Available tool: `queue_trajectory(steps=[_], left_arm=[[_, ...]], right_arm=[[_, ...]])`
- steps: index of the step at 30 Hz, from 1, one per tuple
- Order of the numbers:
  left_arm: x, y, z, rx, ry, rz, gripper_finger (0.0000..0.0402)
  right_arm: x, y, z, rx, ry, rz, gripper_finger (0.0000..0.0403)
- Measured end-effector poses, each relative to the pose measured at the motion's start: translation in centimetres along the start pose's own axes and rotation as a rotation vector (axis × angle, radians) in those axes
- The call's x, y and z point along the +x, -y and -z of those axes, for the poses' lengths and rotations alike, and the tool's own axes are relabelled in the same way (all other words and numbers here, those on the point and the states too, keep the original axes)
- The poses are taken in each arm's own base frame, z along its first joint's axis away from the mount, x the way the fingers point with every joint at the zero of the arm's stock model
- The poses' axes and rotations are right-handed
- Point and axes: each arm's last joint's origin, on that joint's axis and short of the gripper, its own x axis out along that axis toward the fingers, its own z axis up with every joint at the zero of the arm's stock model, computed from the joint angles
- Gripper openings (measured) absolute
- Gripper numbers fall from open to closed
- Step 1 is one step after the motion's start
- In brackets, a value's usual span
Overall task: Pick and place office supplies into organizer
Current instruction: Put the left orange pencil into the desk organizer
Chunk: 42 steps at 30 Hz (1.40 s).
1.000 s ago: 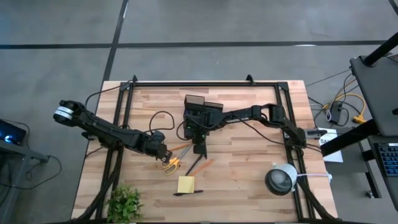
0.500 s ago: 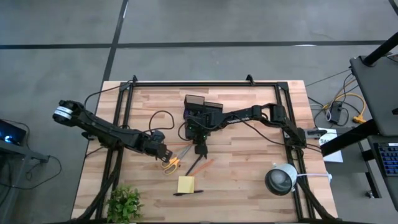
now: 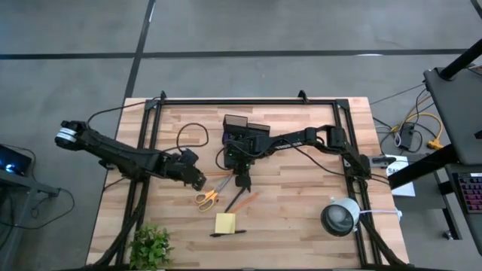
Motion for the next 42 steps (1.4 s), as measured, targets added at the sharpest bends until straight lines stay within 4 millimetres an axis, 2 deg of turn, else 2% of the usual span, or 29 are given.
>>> queue_trajectory(steps=[5,9,13,21,27,36,42], left_arm=[[-0.6,-1.0,0.2,0.290,0.016,0.032,0.0145],[0.4,-1.9,1.2,0.485,-0.039,0.044,0.0156],[1.6,-2.4,2.0,0.513,-0.071,0.012,0.0157],[2.7,-3.2,2.6,0.628,-0.104,-0.047,0.0157],[3.3,-3.8,2.4,0.617,-0.118,-0.081,0.0157],[4.5,-3.8,2.4,0.699,-0.188,-0.005,0.0156],[5.1,-3.6,2.4,0.700,-0.191,-0.002,0.0113]], right_arm=[[0.0,0.0,0.0,-0.001,0.002,0.001,0.0011],[0.0,0.0,0.0,-0.004,0.003,0.002,0.0011],[0.1,0.0,0.0,-0.001,0.003,0.002,0.0011],[0.1,0.1,0.0,-0.006,0.006,0.002,0.0011],[0.1,0.1,0.0,-0.006,0.007,0.002,0.0011],[0.1,0.1,0.0,-0.008,0.006,0.003,0.0011],[0.1,0.1,0.0,-0.006,0.006,0.003,0.0011]])
